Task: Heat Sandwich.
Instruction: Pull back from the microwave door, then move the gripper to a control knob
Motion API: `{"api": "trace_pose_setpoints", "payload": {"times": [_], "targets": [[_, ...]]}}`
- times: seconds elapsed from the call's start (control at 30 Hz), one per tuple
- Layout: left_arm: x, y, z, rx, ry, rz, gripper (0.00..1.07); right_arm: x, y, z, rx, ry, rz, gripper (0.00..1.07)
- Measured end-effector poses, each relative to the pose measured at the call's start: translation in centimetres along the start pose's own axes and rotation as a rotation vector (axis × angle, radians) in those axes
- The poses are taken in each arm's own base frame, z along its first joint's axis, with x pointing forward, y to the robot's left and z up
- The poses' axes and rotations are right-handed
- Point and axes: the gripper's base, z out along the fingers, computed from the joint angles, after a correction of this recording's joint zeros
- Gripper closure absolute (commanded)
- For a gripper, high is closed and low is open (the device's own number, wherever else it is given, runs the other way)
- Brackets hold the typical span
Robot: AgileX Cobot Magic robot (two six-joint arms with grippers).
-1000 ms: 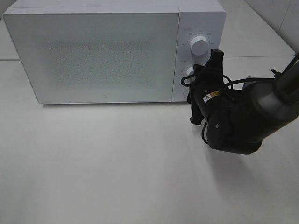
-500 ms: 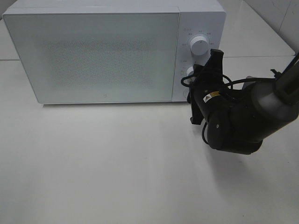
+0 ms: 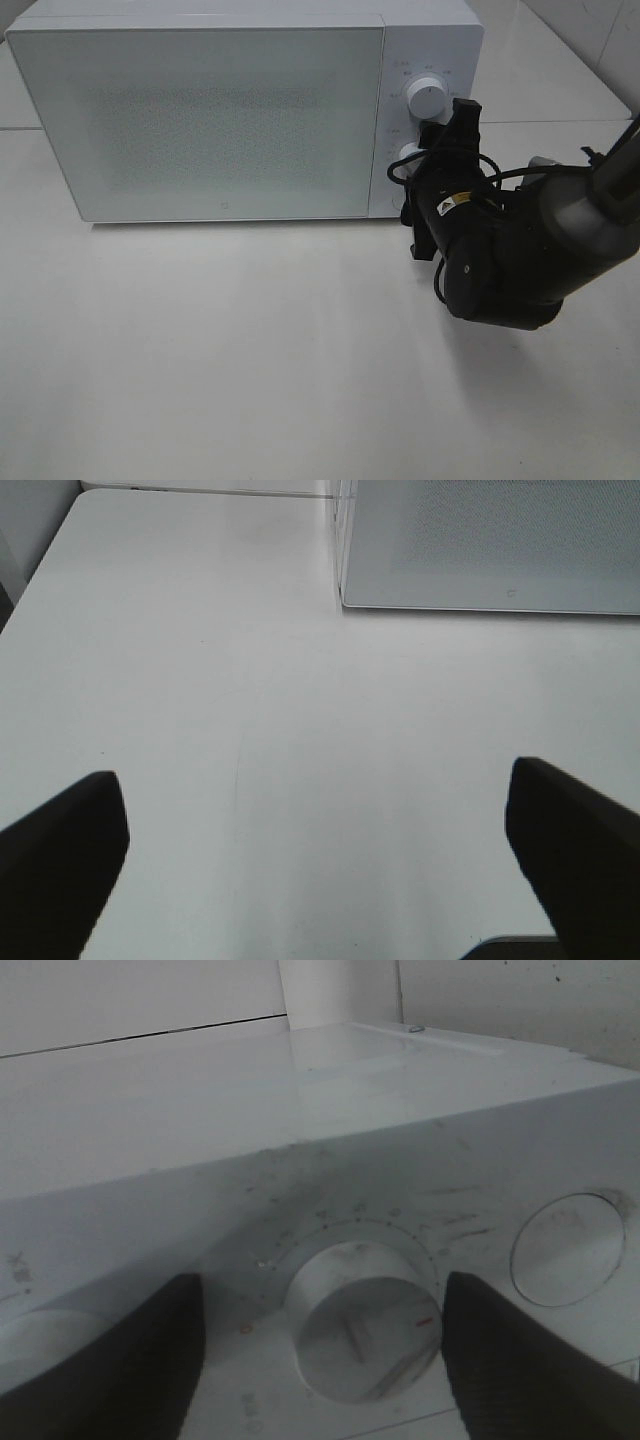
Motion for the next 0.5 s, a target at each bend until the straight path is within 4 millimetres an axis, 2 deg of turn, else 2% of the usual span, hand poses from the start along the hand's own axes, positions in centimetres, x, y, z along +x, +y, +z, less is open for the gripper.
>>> {"api": "trace_pose_setpoints", "payload": {"times": [0.23, 0.5], "targets": [[0.0, 0.0, 0.0, 0.0, 0.0, 0.0, 0.09, -0.3, -0.4, -0.3, 0.012, -0.002, -0.028, 0.35], [0.0, 0.0, 0.0, 0.0, 0.0, 0.0, 0.09, -1.0, -0.3, -2.0, 0.038, 0.028, -0.079, 0.35]]}}
